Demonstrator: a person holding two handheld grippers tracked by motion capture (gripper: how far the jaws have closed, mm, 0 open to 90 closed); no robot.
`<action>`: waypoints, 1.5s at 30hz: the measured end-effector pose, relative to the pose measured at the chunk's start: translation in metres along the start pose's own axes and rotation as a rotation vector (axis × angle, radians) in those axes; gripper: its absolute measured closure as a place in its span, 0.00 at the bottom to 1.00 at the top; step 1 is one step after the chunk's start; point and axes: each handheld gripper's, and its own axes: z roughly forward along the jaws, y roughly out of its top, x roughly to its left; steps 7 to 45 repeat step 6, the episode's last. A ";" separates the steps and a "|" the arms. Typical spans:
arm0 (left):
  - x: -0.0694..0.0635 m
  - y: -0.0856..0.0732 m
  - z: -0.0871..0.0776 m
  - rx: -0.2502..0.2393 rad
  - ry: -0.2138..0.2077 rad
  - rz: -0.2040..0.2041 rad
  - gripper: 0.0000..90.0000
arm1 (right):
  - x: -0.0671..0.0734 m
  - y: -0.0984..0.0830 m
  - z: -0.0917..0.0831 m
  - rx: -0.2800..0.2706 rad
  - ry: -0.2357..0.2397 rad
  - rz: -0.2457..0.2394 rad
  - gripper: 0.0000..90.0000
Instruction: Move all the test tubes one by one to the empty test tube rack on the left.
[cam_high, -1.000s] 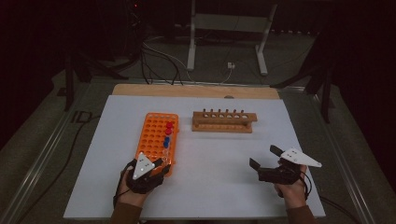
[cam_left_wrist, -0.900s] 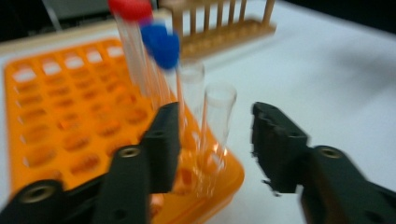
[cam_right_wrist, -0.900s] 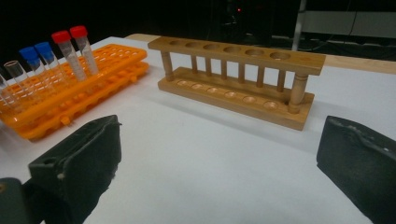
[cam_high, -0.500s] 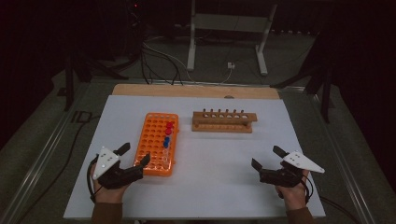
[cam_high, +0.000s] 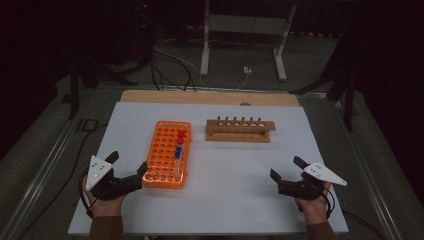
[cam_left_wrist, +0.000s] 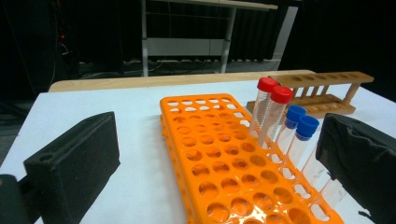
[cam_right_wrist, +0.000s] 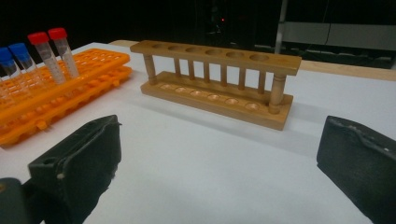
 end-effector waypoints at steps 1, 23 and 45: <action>0.001 -0.001 0.000 0.001 0.002 -0.006 0.01 | 0.000 0.000 0.000 0.002 0.001 0.001 0.00; 0.004 -0.003 0.000 0.005 0.014 -0.027 0.01 | 0.000 -0.001 0.002 0.016 -0.002 0.005 0.00; 0.004 -0.003 0.000 0.005 0.014 -0.027 0.01 | 0.000 -0.001 0.002 0.016 -0.002 0.005 0.00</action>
